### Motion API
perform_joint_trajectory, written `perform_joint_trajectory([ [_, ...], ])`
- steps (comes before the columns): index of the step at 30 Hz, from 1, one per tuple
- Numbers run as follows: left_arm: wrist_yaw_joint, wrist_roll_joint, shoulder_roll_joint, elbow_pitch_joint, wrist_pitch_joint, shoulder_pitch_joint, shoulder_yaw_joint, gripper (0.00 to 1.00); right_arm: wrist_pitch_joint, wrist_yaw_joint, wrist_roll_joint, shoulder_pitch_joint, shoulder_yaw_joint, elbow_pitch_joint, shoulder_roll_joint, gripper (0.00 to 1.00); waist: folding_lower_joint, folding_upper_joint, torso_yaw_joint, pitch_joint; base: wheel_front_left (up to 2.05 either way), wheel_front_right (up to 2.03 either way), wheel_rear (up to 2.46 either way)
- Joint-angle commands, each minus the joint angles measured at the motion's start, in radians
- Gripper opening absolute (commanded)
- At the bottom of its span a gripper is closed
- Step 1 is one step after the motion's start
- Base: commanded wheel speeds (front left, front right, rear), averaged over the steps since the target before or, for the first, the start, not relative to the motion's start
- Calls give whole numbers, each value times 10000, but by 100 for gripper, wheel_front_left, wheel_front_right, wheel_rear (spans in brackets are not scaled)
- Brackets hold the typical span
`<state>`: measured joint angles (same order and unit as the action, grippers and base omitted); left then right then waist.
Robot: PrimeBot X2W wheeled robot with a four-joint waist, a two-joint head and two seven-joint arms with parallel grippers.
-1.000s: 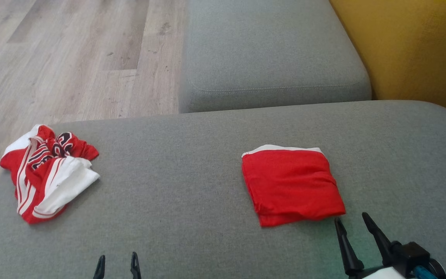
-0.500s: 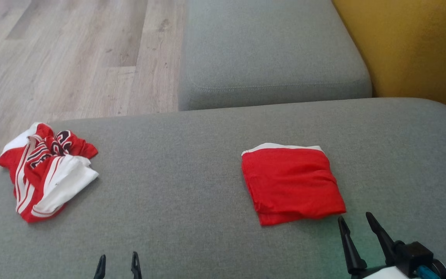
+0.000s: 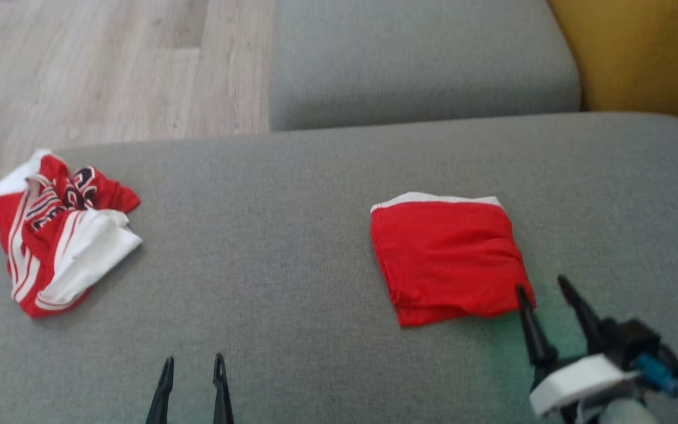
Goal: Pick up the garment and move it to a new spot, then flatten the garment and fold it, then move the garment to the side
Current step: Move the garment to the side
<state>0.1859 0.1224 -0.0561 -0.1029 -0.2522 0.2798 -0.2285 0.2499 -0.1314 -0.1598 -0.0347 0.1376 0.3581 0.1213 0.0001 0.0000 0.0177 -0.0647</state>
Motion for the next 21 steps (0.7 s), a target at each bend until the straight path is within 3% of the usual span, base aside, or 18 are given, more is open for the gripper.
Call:
perform_joint_trajectory([
  [1,97,36,58,383,-95,-626,183,100,118,7,-122,747,155,-146,299,100,-1,0,10,313,0,0,0],
  [6,183,133,58,470,-95,-943,-114,100,-5,7,-636,1652,38,706,523,100,-1,0,70,853,0,0,0],
  [15,259,183,58,369,-95,-1864,-648,100,-2132,7,-1910,3372,481,1329,1471,100,-1,0,129,1970,0,0,0],
  [21,344,234,58,182,-95,-2334,-870,100,-3573,7,-2918,3408,977,1930,1511,100,-1,0,163,2237,0,0,0],
])
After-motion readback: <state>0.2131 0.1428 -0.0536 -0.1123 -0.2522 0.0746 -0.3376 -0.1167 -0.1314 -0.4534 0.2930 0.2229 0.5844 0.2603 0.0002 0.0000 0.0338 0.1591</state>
